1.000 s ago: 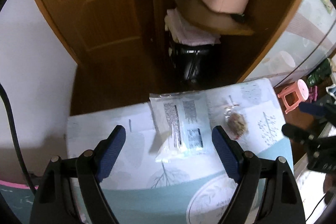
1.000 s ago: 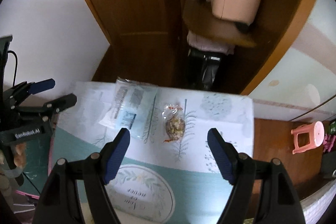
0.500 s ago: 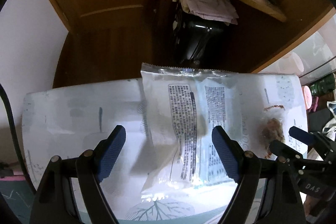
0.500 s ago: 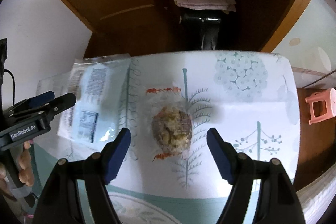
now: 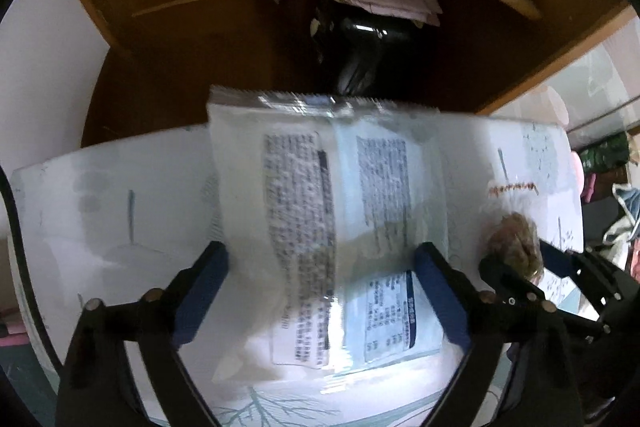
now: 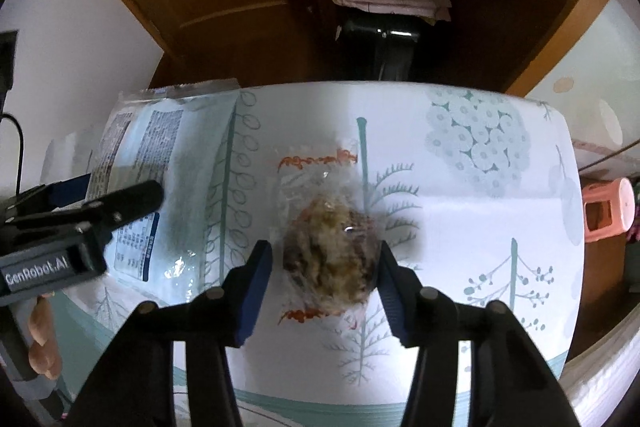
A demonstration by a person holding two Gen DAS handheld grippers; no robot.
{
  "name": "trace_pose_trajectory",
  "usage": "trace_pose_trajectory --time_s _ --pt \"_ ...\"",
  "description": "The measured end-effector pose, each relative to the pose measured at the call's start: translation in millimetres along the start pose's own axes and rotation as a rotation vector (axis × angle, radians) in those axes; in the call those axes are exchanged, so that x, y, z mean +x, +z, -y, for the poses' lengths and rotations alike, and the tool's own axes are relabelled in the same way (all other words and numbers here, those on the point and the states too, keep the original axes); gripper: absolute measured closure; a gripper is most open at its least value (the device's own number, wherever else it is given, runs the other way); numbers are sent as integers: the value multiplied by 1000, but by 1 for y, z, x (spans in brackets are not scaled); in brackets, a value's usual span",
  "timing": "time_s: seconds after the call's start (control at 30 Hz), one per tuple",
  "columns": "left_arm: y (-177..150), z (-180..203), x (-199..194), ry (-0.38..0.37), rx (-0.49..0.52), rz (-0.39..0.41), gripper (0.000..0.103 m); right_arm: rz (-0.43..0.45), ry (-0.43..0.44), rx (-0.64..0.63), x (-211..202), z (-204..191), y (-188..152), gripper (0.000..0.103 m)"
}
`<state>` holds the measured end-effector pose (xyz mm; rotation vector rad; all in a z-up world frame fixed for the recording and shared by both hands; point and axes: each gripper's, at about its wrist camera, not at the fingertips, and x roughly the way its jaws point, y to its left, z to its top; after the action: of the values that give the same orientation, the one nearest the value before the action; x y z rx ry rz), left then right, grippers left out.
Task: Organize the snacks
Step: 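Grasp the clear printed bag with the left gripper while the right grasps the nut bag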
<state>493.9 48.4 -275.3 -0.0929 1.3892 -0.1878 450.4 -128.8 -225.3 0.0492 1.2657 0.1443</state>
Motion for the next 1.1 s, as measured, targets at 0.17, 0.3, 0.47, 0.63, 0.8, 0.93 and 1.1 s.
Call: trace_pose_trajectory --time_s 0.17,0.3,0.47,0.63,0.8,0.93,1.1 --pt "-1 12 9 32 11 -3 0 18 -1 -7 -6 -3 -6 56" --pt "0 23 14 90 21 -4 0 1 19 7 -9 -1 -10 59" --pt "-2 29 10 126 24 22 10 -8 18 -29 -12 -6 -21 60" --pt "-12 29 4 118 33 32 16 -21 43 -29 -15 -6 -35 60" --pt "-29 27 -8 131 38 20 18 -16 74 -5 -23 -1 -42 60" --pt "-49 22 -43 107 39 56 50 6 110 14 -39 5 -52 60" --pt "-86 16 -106 46 30 120 75 48 186 25 -81 14 -76 60"
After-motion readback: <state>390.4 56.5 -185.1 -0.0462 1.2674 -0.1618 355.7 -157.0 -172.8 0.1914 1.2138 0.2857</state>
